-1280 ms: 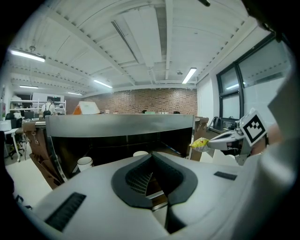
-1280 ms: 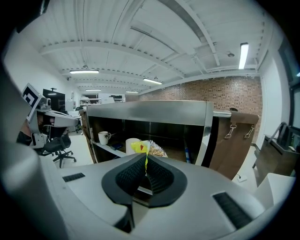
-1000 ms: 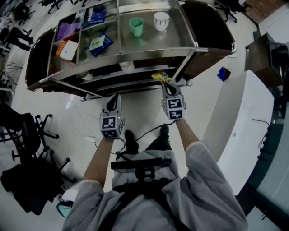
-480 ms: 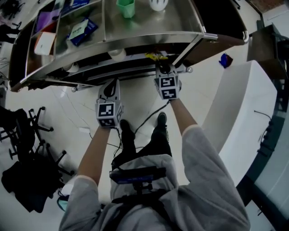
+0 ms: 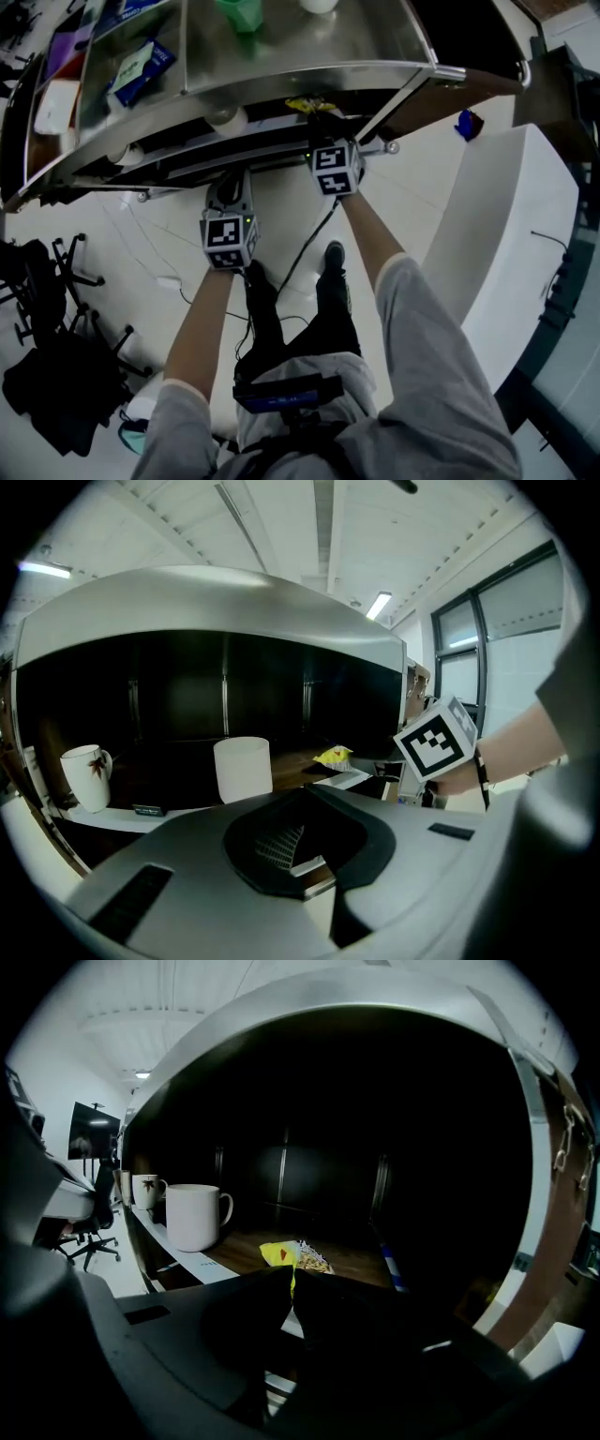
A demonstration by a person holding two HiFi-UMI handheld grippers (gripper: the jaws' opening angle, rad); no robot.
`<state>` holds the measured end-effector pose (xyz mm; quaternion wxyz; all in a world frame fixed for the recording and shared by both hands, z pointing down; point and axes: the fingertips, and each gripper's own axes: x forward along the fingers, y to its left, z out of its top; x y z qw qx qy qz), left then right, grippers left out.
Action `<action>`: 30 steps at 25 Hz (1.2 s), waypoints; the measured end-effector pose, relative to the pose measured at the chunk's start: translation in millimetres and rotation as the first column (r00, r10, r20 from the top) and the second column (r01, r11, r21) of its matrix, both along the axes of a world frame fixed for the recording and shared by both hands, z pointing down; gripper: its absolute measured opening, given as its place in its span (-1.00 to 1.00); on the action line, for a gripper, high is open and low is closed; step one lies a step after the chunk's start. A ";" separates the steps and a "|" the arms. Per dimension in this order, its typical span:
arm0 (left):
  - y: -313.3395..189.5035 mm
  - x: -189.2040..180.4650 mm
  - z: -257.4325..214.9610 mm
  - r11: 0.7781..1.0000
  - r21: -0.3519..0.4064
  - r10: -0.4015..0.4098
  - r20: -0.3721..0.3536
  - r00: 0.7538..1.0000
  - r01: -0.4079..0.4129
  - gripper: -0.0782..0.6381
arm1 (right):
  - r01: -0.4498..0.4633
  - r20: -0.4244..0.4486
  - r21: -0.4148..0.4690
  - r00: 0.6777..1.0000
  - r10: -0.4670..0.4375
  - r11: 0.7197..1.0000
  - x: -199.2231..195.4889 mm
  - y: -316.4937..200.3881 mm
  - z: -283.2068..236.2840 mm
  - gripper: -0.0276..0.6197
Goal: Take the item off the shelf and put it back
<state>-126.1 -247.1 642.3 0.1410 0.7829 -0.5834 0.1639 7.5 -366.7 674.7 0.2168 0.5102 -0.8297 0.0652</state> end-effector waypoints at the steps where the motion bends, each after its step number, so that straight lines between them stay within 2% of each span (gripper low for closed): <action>1: -1.8 1.5 1.6 1.000 0.001 -0.007 -0.007 1.000 0.007 -0.76 | 0.001 0.000 -0.001 1.000 -0.001 1.000 -0.8 -4.2 2.4 -0.88; 8: -0.1 6.3 12.0 1.000 -0.006 -0.027 -0.025 0.999 0.027 -0.77 | 0.022 -0.012 -0.012 1.000 -0.022 1.000 -4.1 -13.6 12.5 -0.86; 11: 1.2 6.5 13.7 0.999 -0.012 -0.033 -0.036 0.999 0.033 -0.76 | 0.036 -0.006 -0.036 0.999 -0.036 0.999 -4.6 -14.8 18.0 -0.51; 12: 1.1 6.8 13.8 0.999 -0.011 -0.032 -0.036 0.999 0.032 -0.76 | 0.041 -0.005 -0.040 0.999 -0.041 0.998 -4.5 -14.7 18.7 -0.46; 21: 5.4 4.1 8.1 0.999 -0.021 -0.042 -0.037 0.998 0.041 -0.76 | 0.000 -0.009 -0.017 1.000 0.000 1.000 9.2 -6.4 4.8 -0.44; 24: 13.2 0.8 -3.2 0.999 -0.020 -0.042 -0.034 0.999 0.042 -0.76 | -0.018 0.020 -0.012 1.000 0.018 1.000 13.9 3.0 -15.6 -0.44; 29: 38.3 -8.7 -33.5 0.998 -0.020 -0.052 -0.031 0.998 0.052 -0.76 | 0.006 0.069 -0.019 0.998 -0.005 1.000 14.7 43.7 -58.8 -0.45; 30: 43.0 -11.1 -40.9 0.998 -0.017 -0.054 -0.032 0.998 0.054 -0.76 | 0.003 0.073 -0.018 0.997 -0.002 1.000 16.2 52.3 -67.3 -0.53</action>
